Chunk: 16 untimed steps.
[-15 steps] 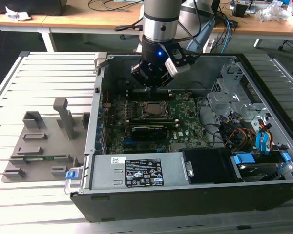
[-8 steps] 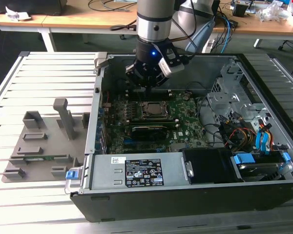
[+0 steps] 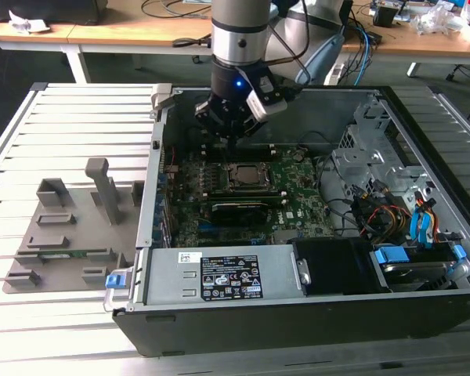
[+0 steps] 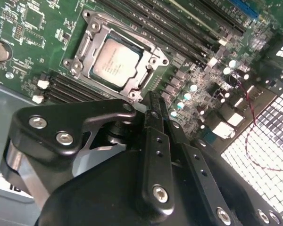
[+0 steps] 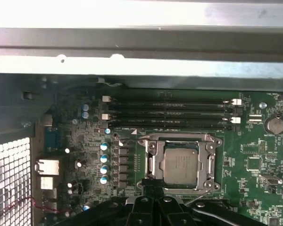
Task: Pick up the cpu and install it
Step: 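Install the first cpu locking lever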
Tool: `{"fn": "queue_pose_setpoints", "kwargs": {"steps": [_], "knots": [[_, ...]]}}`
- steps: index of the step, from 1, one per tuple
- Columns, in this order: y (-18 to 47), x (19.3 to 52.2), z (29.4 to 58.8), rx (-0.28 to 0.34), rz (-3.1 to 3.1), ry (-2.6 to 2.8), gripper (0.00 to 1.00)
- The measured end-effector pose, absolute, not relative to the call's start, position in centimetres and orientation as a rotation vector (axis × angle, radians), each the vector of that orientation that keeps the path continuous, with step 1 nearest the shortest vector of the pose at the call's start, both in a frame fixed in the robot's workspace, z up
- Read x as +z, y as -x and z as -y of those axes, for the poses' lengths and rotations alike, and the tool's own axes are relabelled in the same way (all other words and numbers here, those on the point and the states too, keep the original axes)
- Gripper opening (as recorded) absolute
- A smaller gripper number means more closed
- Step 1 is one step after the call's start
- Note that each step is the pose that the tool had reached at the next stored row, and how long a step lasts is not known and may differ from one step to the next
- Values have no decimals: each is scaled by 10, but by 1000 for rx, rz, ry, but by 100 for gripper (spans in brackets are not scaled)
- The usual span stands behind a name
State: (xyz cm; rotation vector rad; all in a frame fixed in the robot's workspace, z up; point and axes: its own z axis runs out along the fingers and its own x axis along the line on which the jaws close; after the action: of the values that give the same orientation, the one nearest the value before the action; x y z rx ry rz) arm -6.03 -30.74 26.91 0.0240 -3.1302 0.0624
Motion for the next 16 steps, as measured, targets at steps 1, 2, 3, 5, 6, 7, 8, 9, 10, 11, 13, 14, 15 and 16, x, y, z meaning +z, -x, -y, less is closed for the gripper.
{"fn": "queue_pose_setpoints", "kwargs": {"steps": [1, 2, 3, 5, 6, 7, 8, 9, 10, 11, 13, 14, 15, 16], "knots": [[62, 269, 307, 62, 3130, -24, 11], [64, 269, 306, 62, 3130, -24, 11], [65, 269, 306, 62, 3130, -24, 11], [71, 268, 305, 62, 3130, -24, 11], [73, 267, 305, 62, 3130, -24, 11], [76, 267, 305, 62, 3130, -24, 11], [81, 266, 305, 62, 3130, -24, 11], [86, 266, 304, 63, 3130, -24, 11], [88, 266, 303, 63, 3130, -24, 11], [89, 265, 303, 63, 3130, -24, 11], [92, 265, 301, 62, 3130, -24, 11], [94, 265, 300, 62, 3130, -24, 11], [95, 264, 297, 63, 3130, -24, 11], [95, 263, 292, 62, 3130, -24, 11]]}}
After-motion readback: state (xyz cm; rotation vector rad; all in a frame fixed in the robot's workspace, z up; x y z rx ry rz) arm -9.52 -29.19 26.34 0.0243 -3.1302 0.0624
